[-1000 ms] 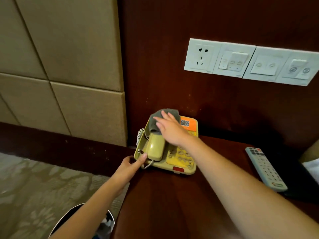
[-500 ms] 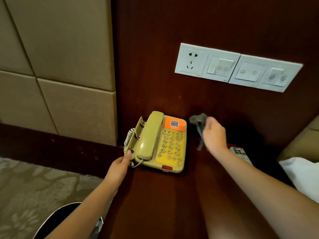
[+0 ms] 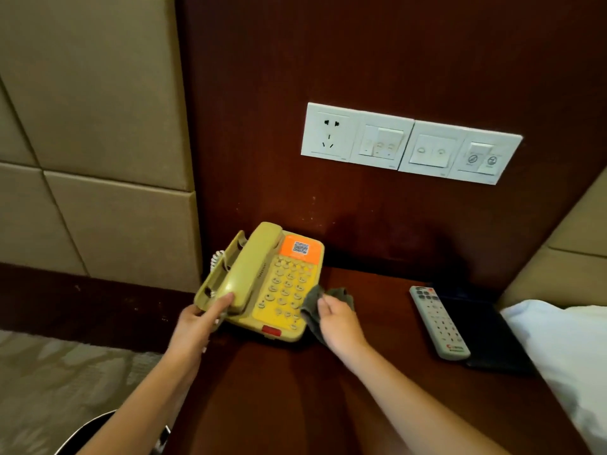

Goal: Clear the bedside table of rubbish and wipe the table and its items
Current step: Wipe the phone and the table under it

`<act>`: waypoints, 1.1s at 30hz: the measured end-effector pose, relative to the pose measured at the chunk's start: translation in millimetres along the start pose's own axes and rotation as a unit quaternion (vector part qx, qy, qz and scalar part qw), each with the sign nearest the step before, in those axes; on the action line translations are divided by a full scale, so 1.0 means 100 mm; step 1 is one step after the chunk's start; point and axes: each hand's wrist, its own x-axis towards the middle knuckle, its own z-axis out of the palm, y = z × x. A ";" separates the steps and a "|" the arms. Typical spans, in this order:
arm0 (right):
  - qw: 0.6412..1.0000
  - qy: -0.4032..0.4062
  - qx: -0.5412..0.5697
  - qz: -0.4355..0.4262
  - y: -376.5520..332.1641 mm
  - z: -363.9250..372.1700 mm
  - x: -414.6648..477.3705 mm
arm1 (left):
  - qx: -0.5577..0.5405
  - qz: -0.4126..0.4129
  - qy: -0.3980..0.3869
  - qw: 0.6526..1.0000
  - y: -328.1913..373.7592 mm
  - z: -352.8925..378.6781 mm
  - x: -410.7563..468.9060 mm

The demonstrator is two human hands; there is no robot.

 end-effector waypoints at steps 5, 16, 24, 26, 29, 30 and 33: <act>0.991 -0.063 -0.093 -0.078 -0.04 0.19 -0.09 | -0.144 -0.001 0.058 0.988 0.02 -0.09 0.17; 0.919 -0.117 -0.332 -0.179 0.25 0.06 0.01 | -0.163 -0.026 0.050 0.985 -0.02 -0.19 0.18; 0.924 -0.084 -0.371 -0.049 0.54 -0.36 0.34 | -0.163 -0.043 0.028 0.985 0.00 -0.49 0.14; 0.927 -0.097 -0.361 -0.028 0.52 -0.35 0.32 | -0.179 -0.051 0.025 0.982 0.03 -0.54 0.12; 0.927 -0.112 -0.355 -0.042 0.44 -0.27 0.21 | -0.197 -0.054 0.017 0.979 0.07 -0.62 0.08; 0.924 -0.116 -0.359 -0.063 0.40 -0.23 0.14 | -0.200 -0.058 0.013 0.978 0.08 -0.64 0.07; 0.908 -0.143 -0.368 -0.139 0.25 -0.03 -0.17 | -0.221 -0.063 0.000 0.973 0.12 -0.69 0.00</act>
